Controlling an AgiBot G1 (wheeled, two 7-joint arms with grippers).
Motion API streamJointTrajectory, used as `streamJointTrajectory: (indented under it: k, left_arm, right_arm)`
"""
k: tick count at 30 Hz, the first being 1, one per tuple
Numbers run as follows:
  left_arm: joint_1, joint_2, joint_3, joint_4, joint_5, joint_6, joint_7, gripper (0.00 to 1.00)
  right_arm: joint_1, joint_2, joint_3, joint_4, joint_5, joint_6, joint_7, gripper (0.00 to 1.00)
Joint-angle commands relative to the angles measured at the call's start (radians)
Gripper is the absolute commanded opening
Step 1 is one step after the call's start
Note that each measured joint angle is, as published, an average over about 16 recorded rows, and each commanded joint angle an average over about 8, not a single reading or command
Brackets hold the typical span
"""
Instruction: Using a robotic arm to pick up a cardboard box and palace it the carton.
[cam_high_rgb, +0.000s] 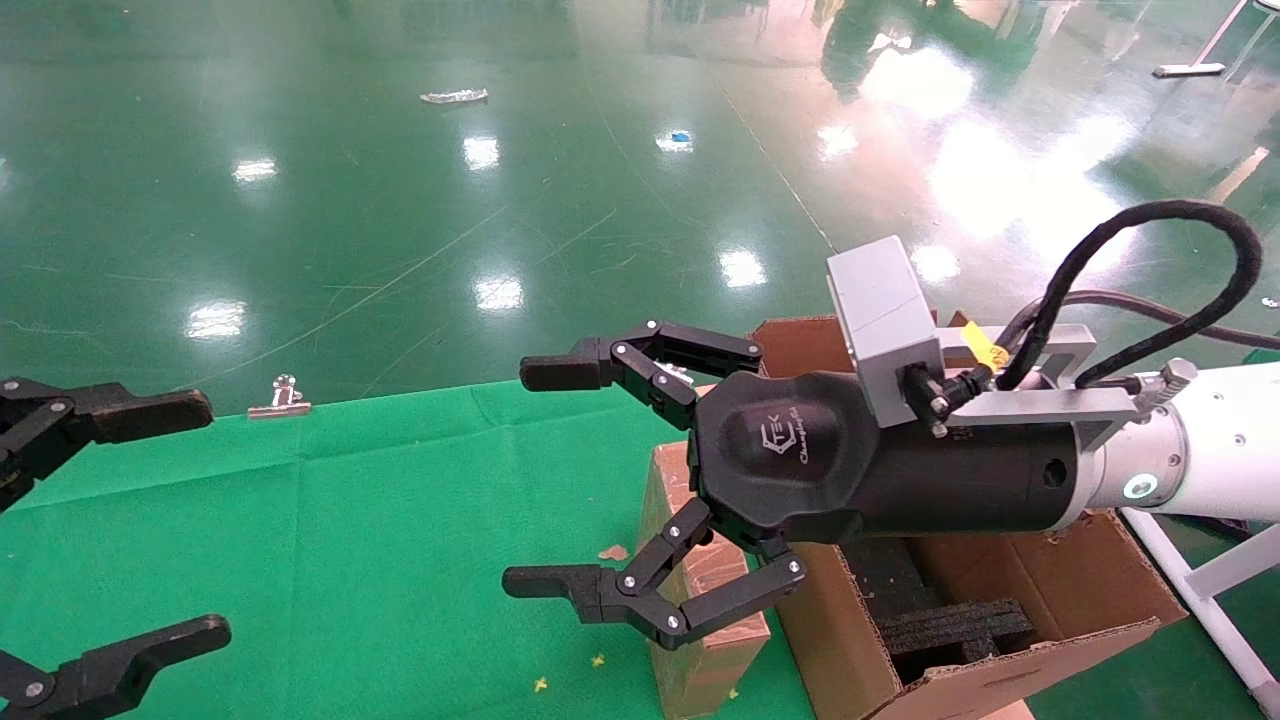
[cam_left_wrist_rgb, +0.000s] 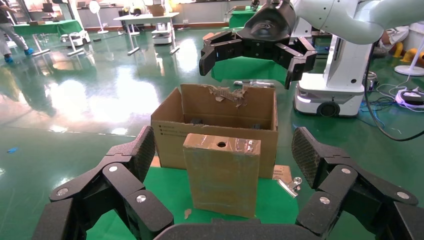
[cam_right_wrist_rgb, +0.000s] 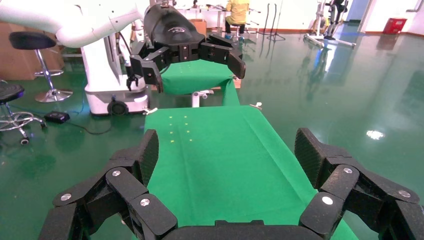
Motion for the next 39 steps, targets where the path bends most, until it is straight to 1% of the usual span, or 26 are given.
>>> streamJointTrajectory:
  k: [1,17,22,25,28,34,37,39]
  left_arm:
    - [0.0,0.0,0.0,0.0,0.0,0.0,0.0,1.0]
    - [0.0,0.0,0.0,0.0,0.0,0.0,0.0,1.0]
    - [0.0,0.0,0.0,0.001,0.0,0.0,0.0,1.0]
    - [0.0,0.0,0.001,0.001,0.0,0.0,0.001,1.0]
    - [-0.001,0.0,0.001,0.001,0.0,0.0,0.001,1.0]
    - [-0.001,0.0,0.001,0.001,-0.001,0.0,0.001,1.0]
    - [-0.001,0.0,0.002,0.001,-0.001,0.0,0.001,1.0]
    - [-0.001,0.0,0.002,0.001,-0.001,0.0,0.001,1.0]
  right_arm:
    - [0.0,0.0,0.0,0.0,0.0,0.0,0.0,1.0]
    - [0.0,-0.001,-0.002,0.001,-0.002,-0.001,0.002,1.0]
    - [0.022,-0.003,-0.031,0.023,-0.051,0.007,0.037,1.0]
    - [0.068,-0.013,-0.08,0.047,-0.138,0.009,0.092,1.0]
    - [0.148,-0.044,-0.158,0.064,-0.274,-0.009,0.164,1.0]
    - [0.347,-0.157,-0.371,0.07,-0.581,-0.068,0.308,1.0]
    - [0.435,-0.204,-0.483,0.069,-0.699,-0.079,0.378,1.0]
    - [0.49,-0.224,-0.548,0.07,-0.757,-0.081,0.419,1.0]
